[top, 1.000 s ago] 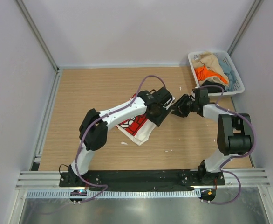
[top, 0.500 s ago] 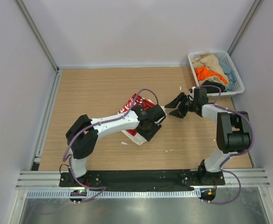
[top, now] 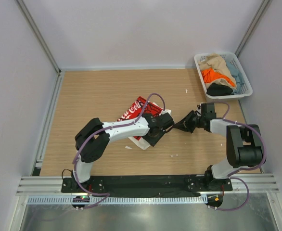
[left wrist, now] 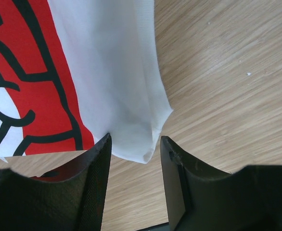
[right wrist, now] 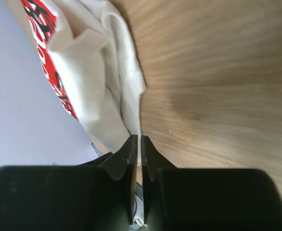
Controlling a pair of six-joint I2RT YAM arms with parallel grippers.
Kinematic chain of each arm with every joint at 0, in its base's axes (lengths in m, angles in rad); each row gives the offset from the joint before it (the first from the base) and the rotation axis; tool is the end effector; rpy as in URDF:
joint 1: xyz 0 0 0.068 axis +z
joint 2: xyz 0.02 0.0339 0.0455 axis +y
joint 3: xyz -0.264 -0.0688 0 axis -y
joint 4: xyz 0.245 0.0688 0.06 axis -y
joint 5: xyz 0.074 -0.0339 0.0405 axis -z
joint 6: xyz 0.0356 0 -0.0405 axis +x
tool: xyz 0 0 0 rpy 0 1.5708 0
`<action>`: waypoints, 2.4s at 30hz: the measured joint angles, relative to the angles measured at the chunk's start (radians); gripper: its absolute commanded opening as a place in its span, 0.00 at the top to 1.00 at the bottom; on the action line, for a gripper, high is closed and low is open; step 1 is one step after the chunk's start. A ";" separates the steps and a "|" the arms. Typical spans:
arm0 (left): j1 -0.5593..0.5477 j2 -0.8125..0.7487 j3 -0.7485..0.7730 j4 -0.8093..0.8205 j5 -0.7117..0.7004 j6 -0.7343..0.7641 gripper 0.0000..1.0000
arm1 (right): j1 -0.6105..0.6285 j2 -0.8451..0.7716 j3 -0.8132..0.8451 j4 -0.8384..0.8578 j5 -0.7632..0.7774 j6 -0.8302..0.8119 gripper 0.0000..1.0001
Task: Fold and stack the t-shirts
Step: Fold the tshirt
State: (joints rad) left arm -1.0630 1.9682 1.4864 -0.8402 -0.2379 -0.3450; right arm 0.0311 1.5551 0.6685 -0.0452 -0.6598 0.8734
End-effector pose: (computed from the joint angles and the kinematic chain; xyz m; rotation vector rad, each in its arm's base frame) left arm 0.1988 -0.3401 0.1913 0.9443 2.6355 0.0285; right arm 0.2773 0.0305 0.1436 0.7958 2.4985 1.1791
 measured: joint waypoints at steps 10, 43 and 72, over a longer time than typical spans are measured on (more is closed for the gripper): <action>-0.002 0.029 -0.001 -0.002 -0.020 -0.007 0.77 | 0.153 -0.049 -0.164 0.137 -0.002 0.134 0.95; 0.003 -0.086 -0.012 -0.031 -0.041 0.014 1.00 | 0.470 0.116 -0.188 0.484 0.103 0.422 0.99; -0.025 -0.116 -0.105 -0.014 0.066 -0.023 1.00 | 0.480 0.180 -0.159 0.530 0.145 0.430 0.99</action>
State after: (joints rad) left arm -1.0878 1.8519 1.3811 -0.8543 -0.1722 -0.3683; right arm 0.5114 1.7348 0.5091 0.4850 -0.5144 1.3029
